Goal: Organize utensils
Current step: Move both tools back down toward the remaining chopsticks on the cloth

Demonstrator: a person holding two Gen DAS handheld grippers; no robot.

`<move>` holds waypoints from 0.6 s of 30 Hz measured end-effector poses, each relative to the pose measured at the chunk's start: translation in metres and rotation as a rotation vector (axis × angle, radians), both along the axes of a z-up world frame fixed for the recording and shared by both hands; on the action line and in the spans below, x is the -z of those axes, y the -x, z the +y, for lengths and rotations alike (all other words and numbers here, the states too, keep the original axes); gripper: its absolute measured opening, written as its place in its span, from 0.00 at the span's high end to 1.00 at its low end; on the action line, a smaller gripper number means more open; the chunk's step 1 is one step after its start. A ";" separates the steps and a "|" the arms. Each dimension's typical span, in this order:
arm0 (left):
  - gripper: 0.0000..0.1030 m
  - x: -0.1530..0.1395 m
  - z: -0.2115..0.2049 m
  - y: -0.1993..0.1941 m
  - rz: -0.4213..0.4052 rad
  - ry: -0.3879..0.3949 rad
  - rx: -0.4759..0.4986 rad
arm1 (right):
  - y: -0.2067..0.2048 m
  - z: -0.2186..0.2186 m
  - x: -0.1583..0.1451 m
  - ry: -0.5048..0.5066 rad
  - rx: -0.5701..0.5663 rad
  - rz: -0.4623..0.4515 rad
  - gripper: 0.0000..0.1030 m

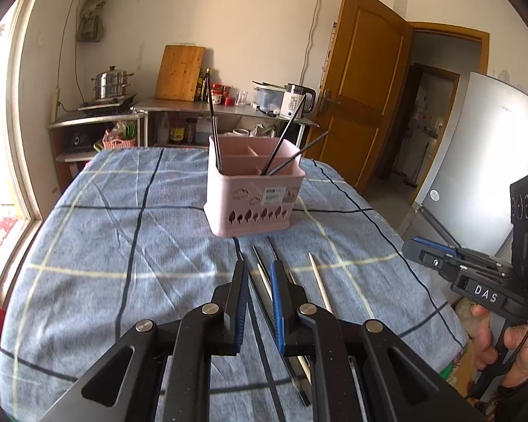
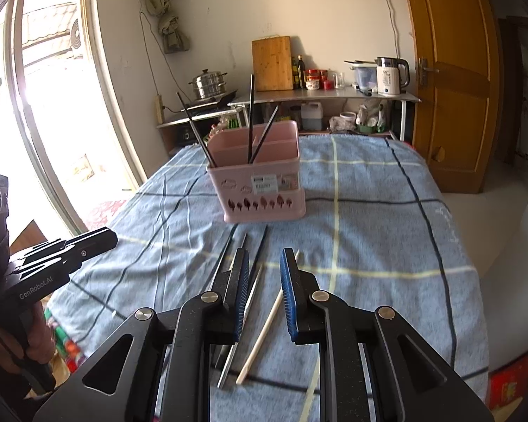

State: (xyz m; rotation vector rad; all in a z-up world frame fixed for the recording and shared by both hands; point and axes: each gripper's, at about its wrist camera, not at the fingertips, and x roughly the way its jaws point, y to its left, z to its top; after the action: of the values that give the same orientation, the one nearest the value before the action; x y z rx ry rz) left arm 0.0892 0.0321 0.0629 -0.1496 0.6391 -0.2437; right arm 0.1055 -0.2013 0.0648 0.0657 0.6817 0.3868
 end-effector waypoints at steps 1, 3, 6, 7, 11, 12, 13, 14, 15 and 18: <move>0.88 0.003 0.000 0.003 0.006 0.011 -0.003 | 0.003 0.000 0.002 -0.002 0.001 0.003 0.81; 0.88 0.008 0.000 0.007 0.012 0.019 -0.003 | 0.008 -0.001 0.008 -0.007 0.004 0.014 0.81; 0.88 0.013 -0.002 0.009 0.017 0.021 0.000 | 0.013 -0.002 0.017 -0.007 0.006 0.030 0.81; 0.88 0.015 -0.003 0.009 0.021 0.018 0.003 | 0.014 -0.003 0.020 -0.004 0.008 0.035 0.81; 0.88 0.020 -0.006 0.007 0.029 0.011 0.010 | 0.013 -0.003 0.029 0.002 0.013 0.058 0.81; 0.88 0.021 -0.007 0.006 0.032 0.012 0.009 | 0.012 -0.003 0.030 0.003 0.015 0.062 0.81; 0.88 0.022 -0.006 0.004 0.035 0.013 0.008 | 0.011 -0.004 0.032 0.004 0.017 0.066 0.81; 0.88 0.024 -0.006 0.002 0.039 0.013 0.005 | 0.010 -0.004 0.033 0.004 0.019 0.070 0.81; 0.87 0.026 -0.006 0.000 0.044 0.014 0.003 | 0.009 -0.005 0.035 0.002 0.021 0.073 0.81; 0.79 0.032 -0.006 -0.008 0.058 0.014 -0.003 | 0.004 -0.004 0.039 0.002 0.023 0.083 0.81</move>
State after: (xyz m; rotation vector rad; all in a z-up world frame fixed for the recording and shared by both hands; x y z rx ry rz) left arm 0.0976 0.0257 0.0309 -0.1720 0.6943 -0.2413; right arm 0.1014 -0.2053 0.0258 0.0877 0.7627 0.3622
